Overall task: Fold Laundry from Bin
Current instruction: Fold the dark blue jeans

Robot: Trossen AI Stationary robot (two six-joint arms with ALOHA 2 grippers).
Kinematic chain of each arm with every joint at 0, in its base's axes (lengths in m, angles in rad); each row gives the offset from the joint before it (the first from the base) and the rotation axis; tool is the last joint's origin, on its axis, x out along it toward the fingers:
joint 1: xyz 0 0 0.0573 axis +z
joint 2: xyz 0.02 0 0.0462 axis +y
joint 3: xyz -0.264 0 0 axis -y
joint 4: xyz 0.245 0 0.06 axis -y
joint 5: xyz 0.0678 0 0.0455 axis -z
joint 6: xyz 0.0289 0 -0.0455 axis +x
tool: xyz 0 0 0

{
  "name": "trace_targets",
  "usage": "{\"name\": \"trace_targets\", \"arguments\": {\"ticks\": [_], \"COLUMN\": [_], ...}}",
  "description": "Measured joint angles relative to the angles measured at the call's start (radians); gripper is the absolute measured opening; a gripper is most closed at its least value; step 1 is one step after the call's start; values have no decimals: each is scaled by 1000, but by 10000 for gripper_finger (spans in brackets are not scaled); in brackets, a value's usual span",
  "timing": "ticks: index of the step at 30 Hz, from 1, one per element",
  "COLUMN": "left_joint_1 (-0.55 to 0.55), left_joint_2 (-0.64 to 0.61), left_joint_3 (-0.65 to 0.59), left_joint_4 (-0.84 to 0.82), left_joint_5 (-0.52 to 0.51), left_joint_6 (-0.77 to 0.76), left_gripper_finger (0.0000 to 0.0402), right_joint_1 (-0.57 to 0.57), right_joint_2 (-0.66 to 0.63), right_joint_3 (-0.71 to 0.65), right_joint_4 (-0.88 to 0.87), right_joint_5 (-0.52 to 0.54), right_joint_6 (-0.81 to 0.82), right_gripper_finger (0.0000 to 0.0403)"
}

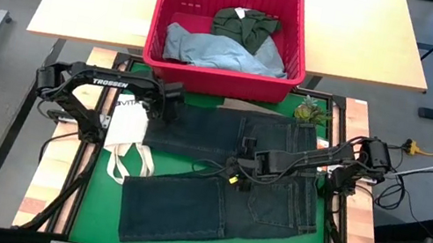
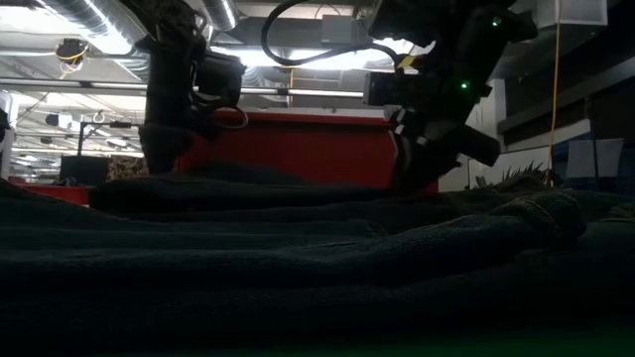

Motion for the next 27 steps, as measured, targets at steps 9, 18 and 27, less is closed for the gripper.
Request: {"name": "trace_targets", "arguments": {"ticks": [9,18,27], "left_joint_1": [-1,0,13], "left_joint_2": [0,0,0], "left_joint_3": [0,0,0], "left_joint_4": [15,158,94], "left_joint_5": [-50,-216,-275], "left_joint_6": [-2,-151,-256], "left_gripper_finger": [125,125,125], "right_joint_1": [0,0,0], "right_joint_2": [0,0,19], "right_joint_3": [2,84,28], "right_joint_4": [-11,-133,-212], "right_joint_5": [5,-75,-129], "right_joint_6": [0,21,77], "right_gripper_finger": [195,196,193]}}
